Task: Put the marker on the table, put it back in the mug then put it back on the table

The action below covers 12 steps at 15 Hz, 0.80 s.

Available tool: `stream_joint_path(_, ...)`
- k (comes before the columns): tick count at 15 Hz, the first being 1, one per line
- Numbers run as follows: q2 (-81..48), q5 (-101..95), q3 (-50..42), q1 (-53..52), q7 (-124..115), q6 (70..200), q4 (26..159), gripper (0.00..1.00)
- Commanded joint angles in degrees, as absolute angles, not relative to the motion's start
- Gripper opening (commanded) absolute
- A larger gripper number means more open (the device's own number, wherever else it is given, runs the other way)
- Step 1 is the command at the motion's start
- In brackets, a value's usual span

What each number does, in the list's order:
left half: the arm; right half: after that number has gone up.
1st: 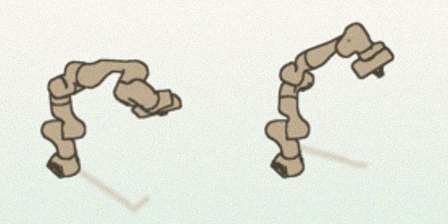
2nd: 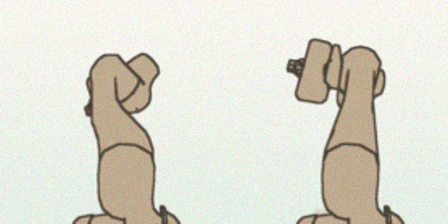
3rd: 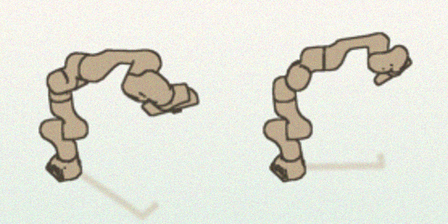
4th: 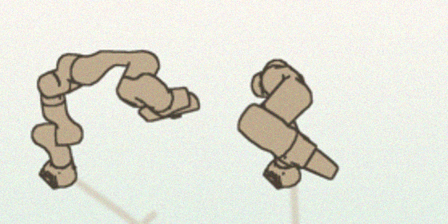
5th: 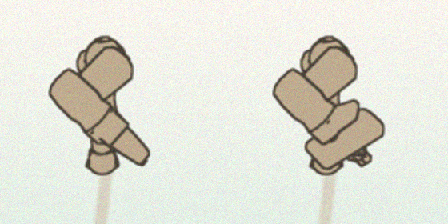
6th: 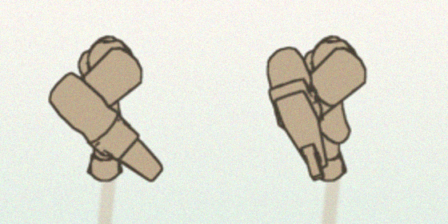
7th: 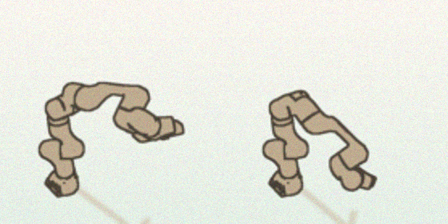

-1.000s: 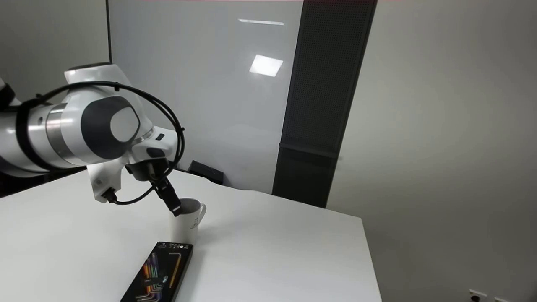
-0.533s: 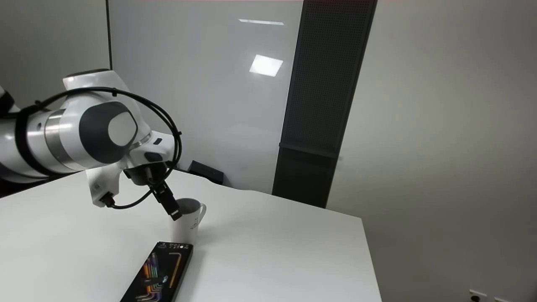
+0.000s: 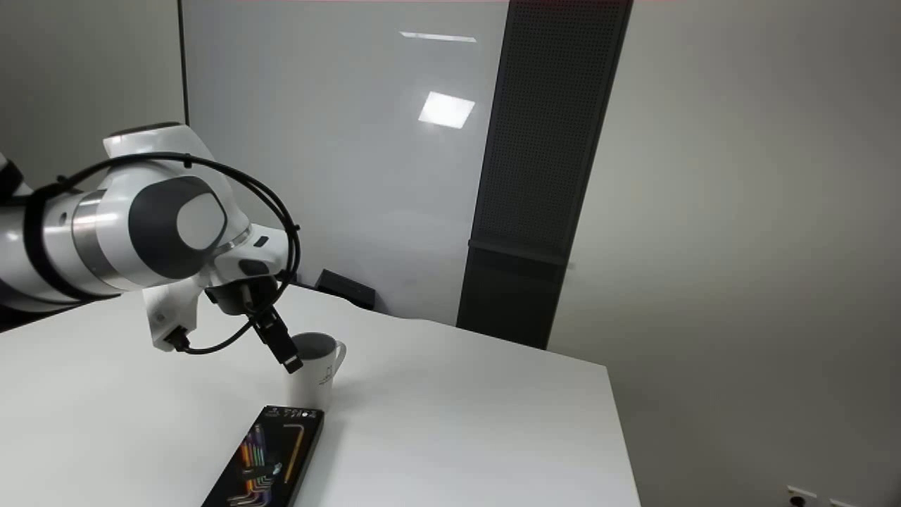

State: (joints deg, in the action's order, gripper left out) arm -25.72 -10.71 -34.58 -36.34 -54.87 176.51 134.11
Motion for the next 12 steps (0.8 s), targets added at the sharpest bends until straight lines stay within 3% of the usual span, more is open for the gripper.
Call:
stream_joint_path(1,-27.89,-6.96,-36.47,-38.77,-54.71,176.80,132.17,1.00)
stream_joint_path(9,-30.86,-1.57,-38.03,-41.69,-53.76,176.48,129.64,1.00)
stream_joint_path(10,-30.92,-1.18,-37.85,-41.64,-53.40,176.72,129.57,0.75)
stream_joint_path(12,-31.45,-0.53,-38.43,-42.31,-53.15,176.82,129.32,0.68)
